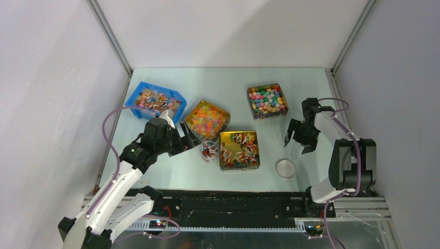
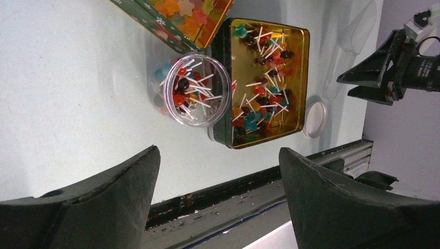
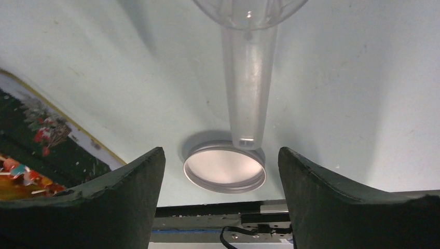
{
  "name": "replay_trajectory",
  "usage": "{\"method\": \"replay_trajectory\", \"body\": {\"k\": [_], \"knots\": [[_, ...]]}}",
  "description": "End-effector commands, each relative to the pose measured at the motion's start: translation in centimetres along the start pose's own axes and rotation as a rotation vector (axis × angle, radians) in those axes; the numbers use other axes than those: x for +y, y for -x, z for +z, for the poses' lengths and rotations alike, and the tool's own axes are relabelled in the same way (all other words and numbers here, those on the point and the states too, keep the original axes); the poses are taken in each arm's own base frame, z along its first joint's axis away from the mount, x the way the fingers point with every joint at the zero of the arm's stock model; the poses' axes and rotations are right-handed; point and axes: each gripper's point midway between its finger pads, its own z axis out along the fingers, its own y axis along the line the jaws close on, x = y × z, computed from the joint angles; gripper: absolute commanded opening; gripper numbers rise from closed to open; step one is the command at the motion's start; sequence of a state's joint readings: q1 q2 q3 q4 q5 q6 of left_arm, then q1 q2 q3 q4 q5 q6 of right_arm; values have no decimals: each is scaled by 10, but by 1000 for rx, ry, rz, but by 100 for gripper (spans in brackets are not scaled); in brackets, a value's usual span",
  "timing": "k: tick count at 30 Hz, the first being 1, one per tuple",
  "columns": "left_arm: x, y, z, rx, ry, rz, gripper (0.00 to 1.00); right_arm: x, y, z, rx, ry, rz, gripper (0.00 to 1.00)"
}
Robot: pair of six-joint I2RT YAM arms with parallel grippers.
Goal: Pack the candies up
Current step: Pick up the bottle lid at the center of the board.
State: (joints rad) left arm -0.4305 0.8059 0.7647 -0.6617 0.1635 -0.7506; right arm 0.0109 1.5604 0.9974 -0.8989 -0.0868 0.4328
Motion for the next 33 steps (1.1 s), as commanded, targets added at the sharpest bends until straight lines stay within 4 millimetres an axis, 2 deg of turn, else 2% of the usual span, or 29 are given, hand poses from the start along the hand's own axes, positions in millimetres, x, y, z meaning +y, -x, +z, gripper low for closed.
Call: {"method": "replay_trajectory", "body": {"k": [1,6,12,15,18,24,29,33], "knots": [[-6,7,-5,-22,-21,27,90,10,-2,-19,-41,54,-31,83],[-2,6,-2,-16,2,26,90,27,-30,-29,-12,47,-117,83],[7,4,5,9,57,8,90,44,-71,-34,62,31,-225,76],[8,2,8,20,57,4,89,47,-85,-27,99,24,-247,72],[7,1,11,28,47,2,89,45,-99,-13,155,26,-246,62],[7,-2,12,35,40,-5,89,46,-109,12,214,32,-251,53],[8,-3,10,33,41,-5,89,51,-110,27,238,27,-273,47],[5,-1,7,20,23,-1,89,50,-113,37,258,-3,-295,39]]}}
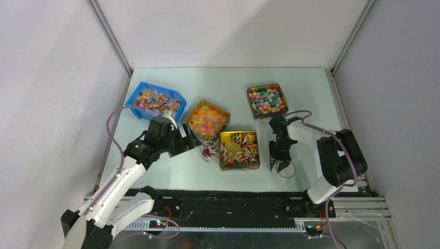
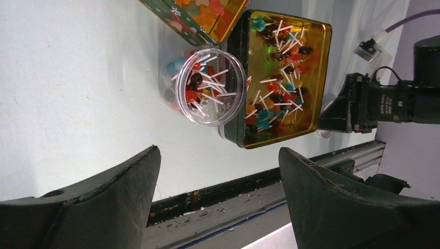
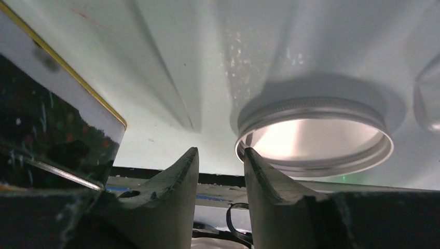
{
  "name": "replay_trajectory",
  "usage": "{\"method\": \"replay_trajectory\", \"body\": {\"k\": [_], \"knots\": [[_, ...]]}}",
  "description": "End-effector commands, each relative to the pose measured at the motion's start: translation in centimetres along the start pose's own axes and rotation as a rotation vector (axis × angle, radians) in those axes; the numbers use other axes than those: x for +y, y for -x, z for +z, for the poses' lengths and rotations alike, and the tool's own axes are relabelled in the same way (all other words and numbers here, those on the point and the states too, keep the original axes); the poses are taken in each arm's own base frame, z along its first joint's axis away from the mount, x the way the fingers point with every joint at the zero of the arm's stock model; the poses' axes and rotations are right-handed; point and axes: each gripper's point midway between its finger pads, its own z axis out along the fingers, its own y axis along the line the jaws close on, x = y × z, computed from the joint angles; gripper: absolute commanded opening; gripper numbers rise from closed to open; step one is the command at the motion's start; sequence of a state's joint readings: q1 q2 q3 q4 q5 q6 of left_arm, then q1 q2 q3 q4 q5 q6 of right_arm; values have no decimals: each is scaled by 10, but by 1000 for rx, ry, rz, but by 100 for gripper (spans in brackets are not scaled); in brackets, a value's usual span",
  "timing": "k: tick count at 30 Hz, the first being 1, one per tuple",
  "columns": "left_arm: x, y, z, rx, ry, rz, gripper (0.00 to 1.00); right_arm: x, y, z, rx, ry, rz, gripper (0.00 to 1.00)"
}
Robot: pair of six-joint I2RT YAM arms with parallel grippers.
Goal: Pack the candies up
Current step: Pick up the bottle lid at the center of the board.
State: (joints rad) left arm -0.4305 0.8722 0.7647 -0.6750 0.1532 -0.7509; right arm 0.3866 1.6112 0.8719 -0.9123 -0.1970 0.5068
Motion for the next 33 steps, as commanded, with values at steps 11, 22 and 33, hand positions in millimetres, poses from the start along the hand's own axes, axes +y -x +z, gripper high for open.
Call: {"method": "replay_trajectory", "body": {"k": [11,22,33], "knots": [[-20,16,-19,-89,-95,29,90,-4,7,16,-20,-82,-72,20],[-40,48,-53,-261,-162,142,91,11,12,-29,-86,-54,-165,0],[-56,66,-84,-416,-243,424,92,84,7,-149,-312,192,-447,0]]}}
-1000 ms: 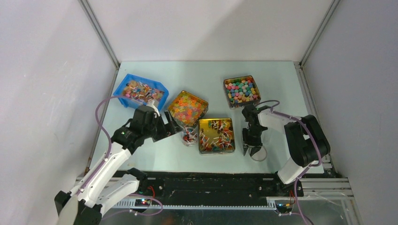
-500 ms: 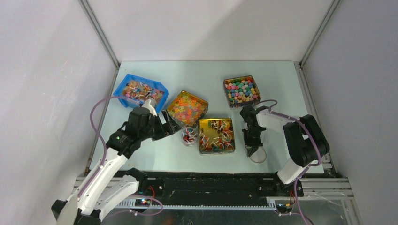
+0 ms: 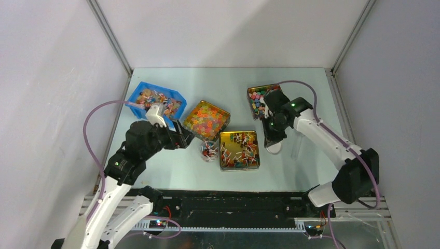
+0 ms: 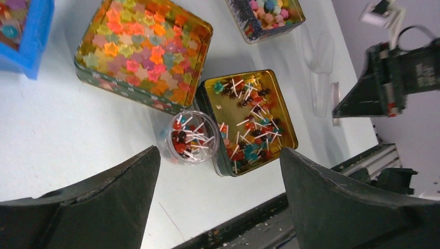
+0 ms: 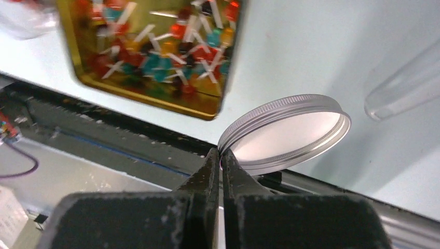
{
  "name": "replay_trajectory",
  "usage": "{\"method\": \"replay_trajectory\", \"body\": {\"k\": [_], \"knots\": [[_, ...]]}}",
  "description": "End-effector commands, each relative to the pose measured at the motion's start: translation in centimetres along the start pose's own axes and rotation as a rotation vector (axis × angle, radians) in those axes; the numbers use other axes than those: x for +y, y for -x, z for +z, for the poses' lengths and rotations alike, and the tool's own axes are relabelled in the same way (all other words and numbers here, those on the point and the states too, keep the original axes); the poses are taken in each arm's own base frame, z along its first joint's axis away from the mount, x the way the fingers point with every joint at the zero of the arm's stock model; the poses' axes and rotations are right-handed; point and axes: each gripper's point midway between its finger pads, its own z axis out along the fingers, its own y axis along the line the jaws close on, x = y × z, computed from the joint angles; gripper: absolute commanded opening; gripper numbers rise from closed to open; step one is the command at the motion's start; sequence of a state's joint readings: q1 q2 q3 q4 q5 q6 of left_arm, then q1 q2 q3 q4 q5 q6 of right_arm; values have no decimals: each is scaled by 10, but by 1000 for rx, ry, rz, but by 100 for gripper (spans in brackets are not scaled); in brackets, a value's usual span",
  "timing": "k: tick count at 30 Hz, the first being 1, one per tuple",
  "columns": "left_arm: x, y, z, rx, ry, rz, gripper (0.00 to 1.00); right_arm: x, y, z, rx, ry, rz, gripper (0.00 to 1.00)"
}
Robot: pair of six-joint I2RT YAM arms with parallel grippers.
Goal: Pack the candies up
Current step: Pick up the bottle lid at the center of the board.
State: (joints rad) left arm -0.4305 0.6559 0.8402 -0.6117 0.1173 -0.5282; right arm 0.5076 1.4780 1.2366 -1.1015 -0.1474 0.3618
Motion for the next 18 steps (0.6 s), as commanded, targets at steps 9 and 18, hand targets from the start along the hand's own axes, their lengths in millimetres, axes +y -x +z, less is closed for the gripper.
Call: {"method": "replay_trajectory", "body": {"k": [9,18], "knots": [[-54,39,-35,-311,-340,413,100,117,0,-113,-177,624,-235,0],[-105,8,-42,-223,-727,532,100,161,-9,-164,-195,942,-317,0]]}}
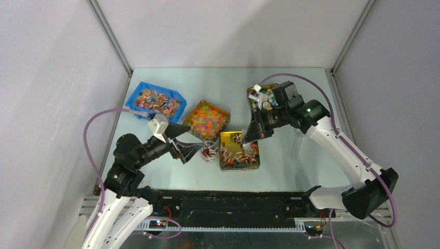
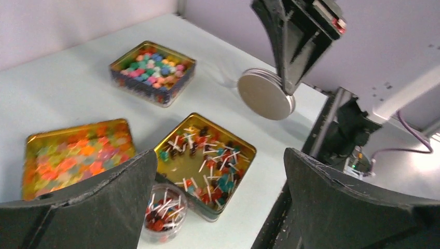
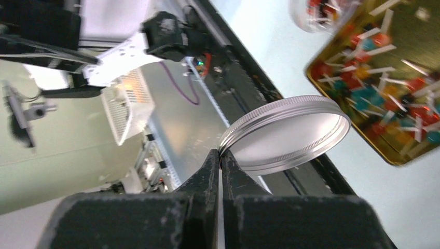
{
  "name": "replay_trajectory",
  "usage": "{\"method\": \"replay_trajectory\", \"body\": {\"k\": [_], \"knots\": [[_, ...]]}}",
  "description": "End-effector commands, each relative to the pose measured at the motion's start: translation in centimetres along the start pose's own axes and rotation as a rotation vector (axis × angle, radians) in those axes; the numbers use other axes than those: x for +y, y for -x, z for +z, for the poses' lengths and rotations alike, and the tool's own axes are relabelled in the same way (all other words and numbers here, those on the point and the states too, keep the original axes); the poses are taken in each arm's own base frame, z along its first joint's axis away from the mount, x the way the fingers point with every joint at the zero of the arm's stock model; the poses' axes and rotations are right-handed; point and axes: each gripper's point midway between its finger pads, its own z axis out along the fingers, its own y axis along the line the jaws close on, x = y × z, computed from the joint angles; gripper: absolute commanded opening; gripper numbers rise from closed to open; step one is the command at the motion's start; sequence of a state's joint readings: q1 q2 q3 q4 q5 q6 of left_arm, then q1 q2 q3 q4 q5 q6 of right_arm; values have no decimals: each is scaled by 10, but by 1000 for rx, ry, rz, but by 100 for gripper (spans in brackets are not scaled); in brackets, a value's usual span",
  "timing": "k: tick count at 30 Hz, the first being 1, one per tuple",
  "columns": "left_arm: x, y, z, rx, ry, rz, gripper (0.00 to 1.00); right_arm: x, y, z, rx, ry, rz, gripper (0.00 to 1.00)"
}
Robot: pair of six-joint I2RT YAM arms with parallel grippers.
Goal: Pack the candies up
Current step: Pick up the bottle lid at the center of the board.
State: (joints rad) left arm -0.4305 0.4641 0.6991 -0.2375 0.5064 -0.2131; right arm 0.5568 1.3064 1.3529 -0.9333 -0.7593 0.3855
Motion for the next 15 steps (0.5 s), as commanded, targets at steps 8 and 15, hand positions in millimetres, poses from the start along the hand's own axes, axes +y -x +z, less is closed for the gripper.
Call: {"method": "replay_trajectory", "body": {"k": [8,15], "knots": [[-57,15,35,-90,-365,208,100,90,5,-23,-10,422,-130,0],[-83,14,59,-123,-464,280,100,104,-2,-22,37,500,-148,0]]}}
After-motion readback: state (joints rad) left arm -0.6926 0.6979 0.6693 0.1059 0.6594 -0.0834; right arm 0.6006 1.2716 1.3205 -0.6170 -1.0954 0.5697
